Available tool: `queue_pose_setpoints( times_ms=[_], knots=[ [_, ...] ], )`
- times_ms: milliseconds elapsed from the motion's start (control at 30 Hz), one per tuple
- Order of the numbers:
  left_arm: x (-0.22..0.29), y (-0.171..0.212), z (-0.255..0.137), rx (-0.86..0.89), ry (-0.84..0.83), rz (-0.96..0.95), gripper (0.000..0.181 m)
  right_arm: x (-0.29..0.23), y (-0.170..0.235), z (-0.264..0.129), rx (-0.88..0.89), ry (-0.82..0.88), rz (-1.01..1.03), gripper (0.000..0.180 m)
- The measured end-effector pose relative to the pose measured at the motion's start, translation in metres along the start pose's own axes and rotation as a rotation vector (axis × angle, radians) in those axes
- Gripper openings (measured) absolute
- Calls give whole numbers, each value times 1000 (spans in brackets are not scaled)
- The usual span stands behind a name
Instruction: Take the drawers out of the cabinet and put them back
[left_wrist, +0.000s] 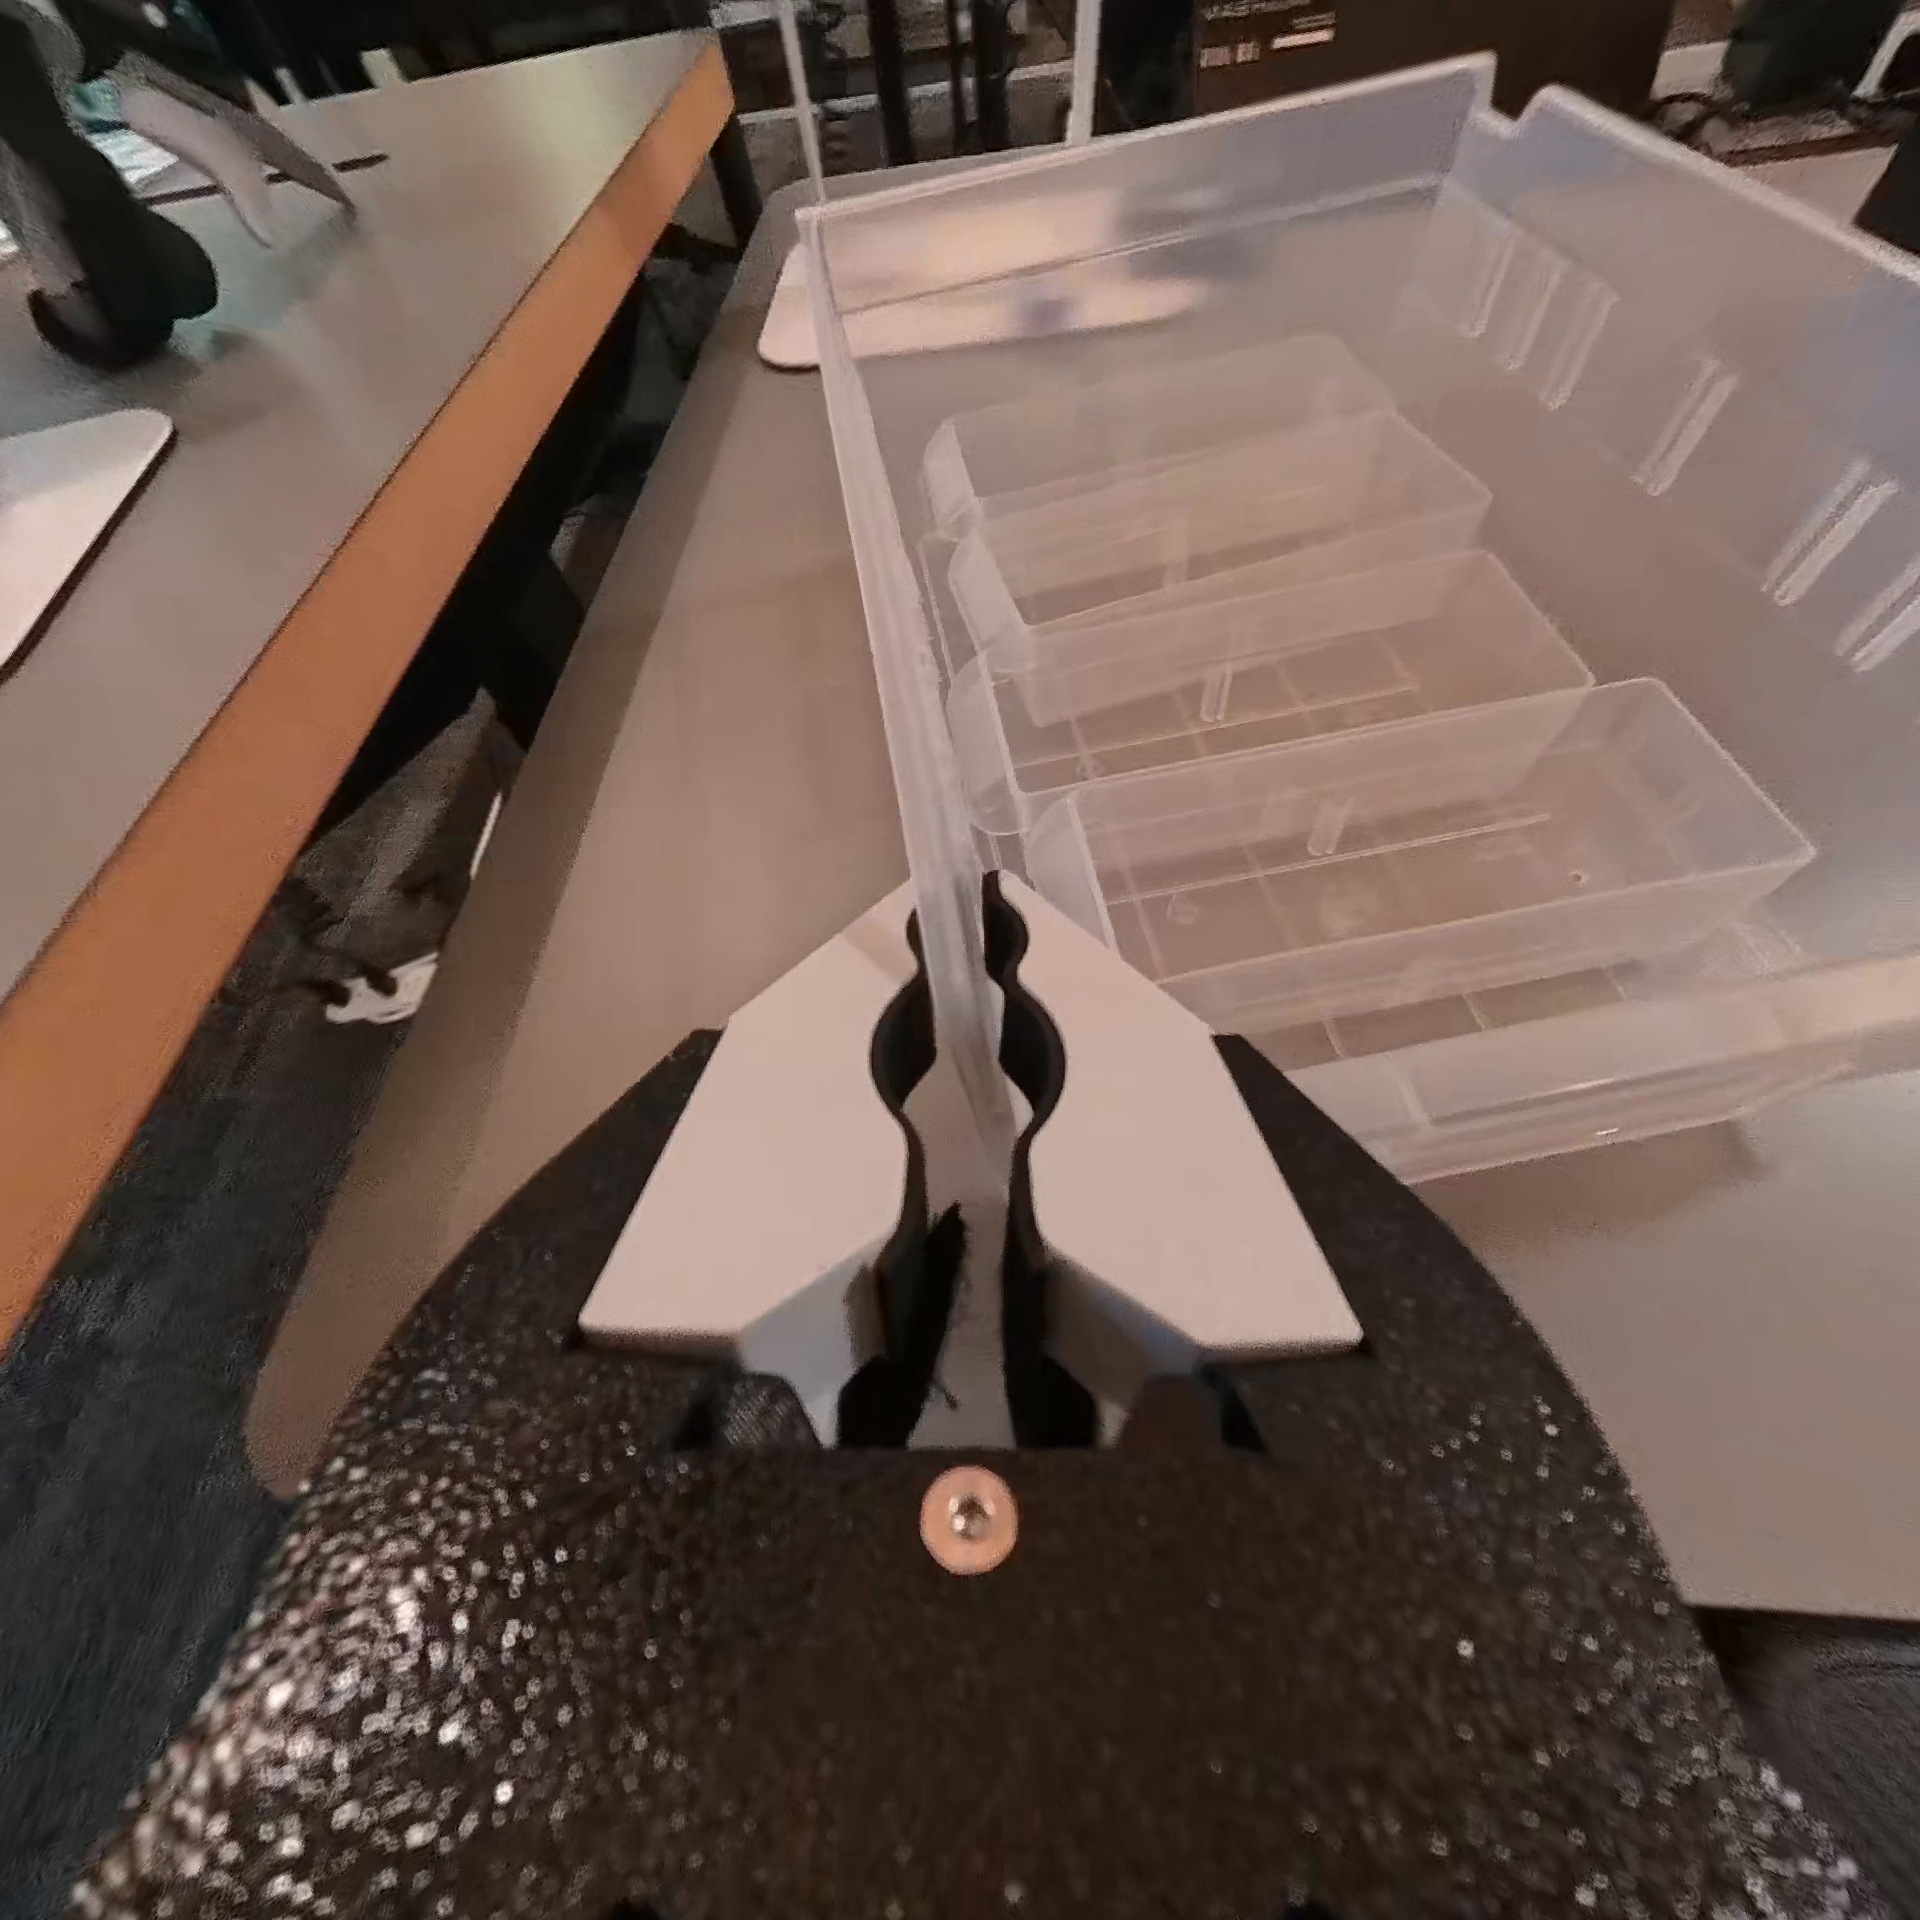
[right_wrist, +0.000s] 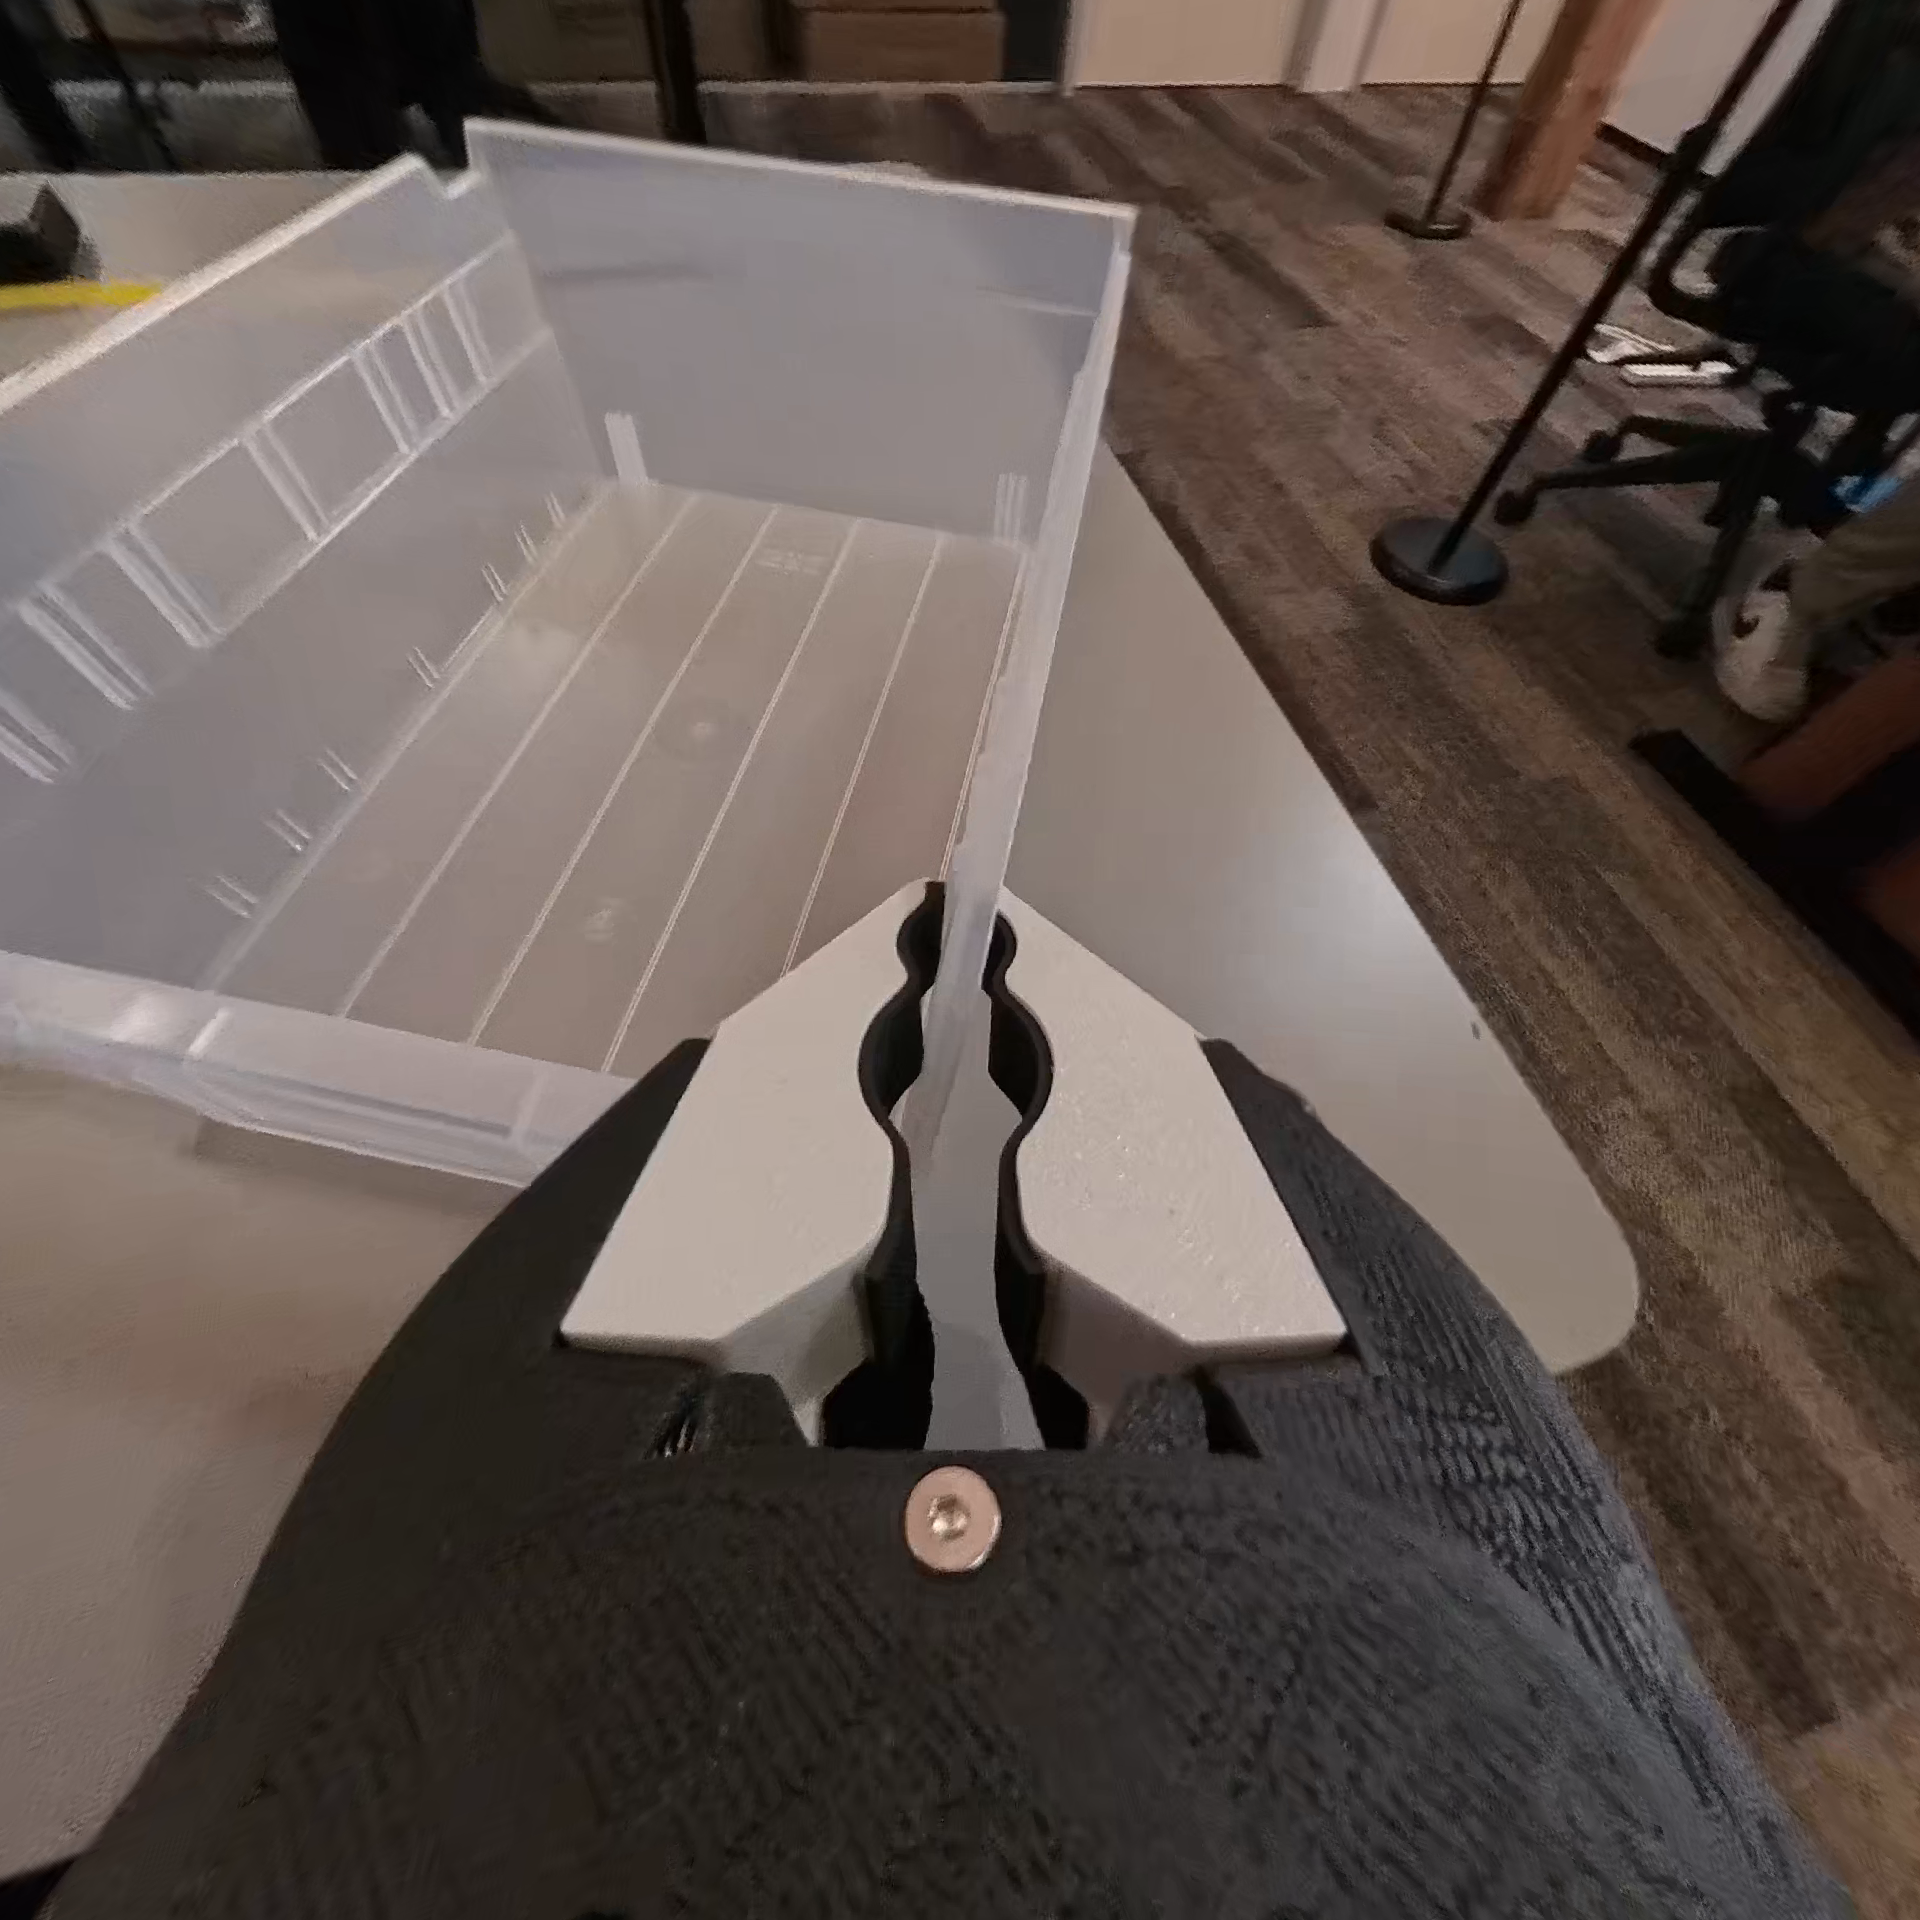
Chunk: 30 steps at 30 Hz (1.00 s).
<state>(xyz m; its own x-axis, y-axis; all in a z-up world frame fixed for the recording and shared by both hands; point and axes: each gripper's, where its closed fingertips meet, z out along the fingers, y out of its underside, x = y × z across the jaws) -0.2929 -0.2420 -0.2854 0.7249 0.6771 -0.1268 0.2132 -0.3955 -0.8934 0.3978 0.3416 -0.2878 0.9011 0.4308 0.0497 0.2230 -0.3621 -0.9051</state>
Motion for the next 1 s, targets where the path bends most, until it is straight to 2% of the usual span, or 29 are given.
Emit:
queue_pose_setpoints(
  times_ms=[100, 167, 200, 233, 333, 400, 533, 700, 767, 833, 1000],
  knots=[
    [-11, -4, 12, 11, 48, 28, 3, 5, -4, 9, -24, -53, -53, 6],
    [-17, -5, 17, 11, 58, 20, 3, 6, -14, 7, 2, -54, -78, 31],
    [-18, -6, 17, 10, 59, -1, 4, 6, -24, 1, 39, -44, -89, 37],
    [-19, -8, 15, 21, 50, -27, 8, 4, -37, -9, 91, -28, -105, 40],
    [-24, -25, -7, 100, -12, -90, 45, -7, -83, -47, 279, 40, -187, 46],
    [-25, -41, -23, 152, -65, -98, 51, -29, -112, -68, 372, 46, -249, 46],
    [0, -78, -30, 153, -63, 12, 54, -113, -172, -83, 531, -132, -321, 46],
    [56, -120, -1, 105, 58, 150, 57, -254, -223, -68, 578, -548, -346, 44],
    [71, -134, 19, 82, 109, 226, 52, -298, -234, -51, 540, -635, -398, 33],
    [80, -144, 46, 33, 188, 284, 43, -332, -245, -30, 503, -683, -432, 32],
    [102, -136, 120, -251, 426, 163, 46, -397, -256, 8, 410, -825, -414, 29]
  ],
)
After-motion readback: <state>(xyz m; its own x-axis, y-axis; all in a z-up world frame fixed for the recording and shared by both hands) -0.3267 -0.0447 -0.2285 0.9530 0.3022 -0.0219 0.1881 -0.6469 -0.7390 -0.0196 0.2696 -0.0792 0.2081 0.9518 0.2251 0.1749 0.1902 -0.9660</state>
